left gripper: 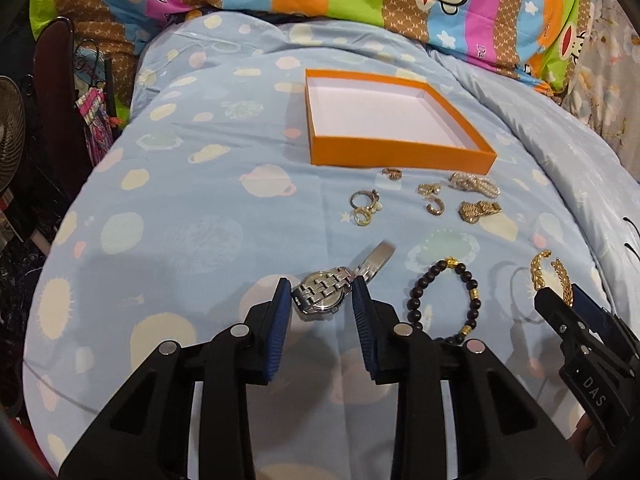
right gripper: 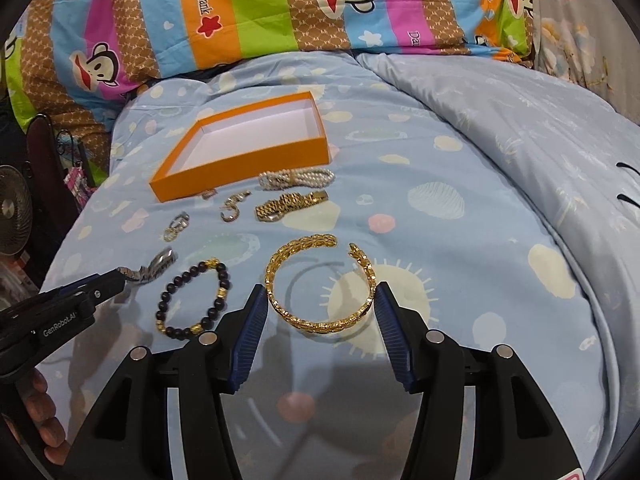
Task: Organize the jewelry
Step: 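Grasp the silver watch with the left gripper while the right gripper grasps the gold twisted bangle, then carry both into the orange box and open both grippers to release them, then move the right gripper to the gold link watch and grasp it, then lift the gold link watch with the right gripper while the left gripper grasps the pearl bracelet, then lower the pearl bracelet into the box with the left gripper while the right gripper places the gold watch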
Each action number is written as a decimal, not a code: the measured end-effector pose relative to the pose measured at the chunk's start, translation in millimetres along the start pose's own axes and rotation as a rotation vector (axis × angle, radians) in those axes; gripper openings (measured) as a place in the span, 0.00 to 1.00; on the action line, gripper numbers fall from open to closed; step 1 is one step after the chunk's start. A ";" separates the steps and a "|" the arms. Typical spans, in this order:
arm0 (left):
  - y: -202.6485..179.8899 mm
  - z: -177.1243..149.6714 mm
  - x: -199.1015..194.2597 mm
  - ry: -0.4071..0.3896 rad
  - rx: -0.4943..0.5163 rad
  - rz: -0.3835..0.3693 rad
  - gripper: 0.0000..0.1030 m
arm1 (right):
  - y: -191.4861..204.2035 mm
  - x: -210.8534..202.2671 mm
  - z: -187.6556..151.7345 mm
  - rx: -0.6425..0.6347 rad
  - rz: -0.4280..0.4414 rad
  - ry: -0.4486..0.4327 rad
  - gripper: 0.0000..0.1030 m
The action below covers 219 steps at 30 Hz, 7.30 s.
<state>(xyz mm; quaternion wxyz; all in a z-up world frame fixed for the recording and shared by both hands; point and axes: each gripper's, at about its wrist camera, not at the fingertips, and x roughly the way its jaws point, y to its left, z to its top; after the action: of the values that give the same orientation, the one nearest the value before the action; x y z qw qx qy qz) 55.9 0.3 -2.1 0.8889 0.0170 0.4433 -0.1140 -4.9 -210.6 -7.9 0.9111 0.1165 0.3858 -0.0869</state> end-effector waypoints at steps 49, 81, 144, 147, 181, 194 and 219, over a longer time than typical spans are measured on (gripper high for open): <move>9.8 152.8 62.7 -0.225 -0.006 0.027 0.51 | 15.2 88.3 123.3 -0.071 0.107 -0.073 0.70; 22.0 0.2 31.1 -0.069 -0.085 0.012 0.58 | 6.4 81.5 45.4 0.052 0.150 0.094 0.37; -133.0 71.2 75.4 -0.050 0.245 -0.213 0.03 | -60.6 35.1 10.0 0.133 0.084 0.039 0.12; -126.4 70.1 57.4 -0.078 0.233 -0.231 0.03 | -59.0 27.4 11.1 0.127 0.086 0.023 0.03; -13.7 86.8 -24.3 -0.234 0.054 -0.151 0.03 | -11.6 -5.0 86.3 -0.015 0.135 -0.146 0.00; -22.7 149.4 51.8 -0.196 0.038 -0.129 0.03 | 11.1 64.5 132.5 -0.073 0.197 -0.093 0.03; -18.8 117.9 45.3 -0.175 0.048 -0.149 0.03 | -8.5 87.1 86.6 -0.060 0.201 0.027 0.10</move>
<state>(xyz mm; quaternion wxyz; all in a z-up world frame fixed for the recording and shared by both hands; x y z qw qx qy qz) 170.6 -42.0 34.9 0.9127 -0.0050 0.3611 -0.1914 112.0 -248.8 -13.7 0.9129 0.1286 0.3869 0.0182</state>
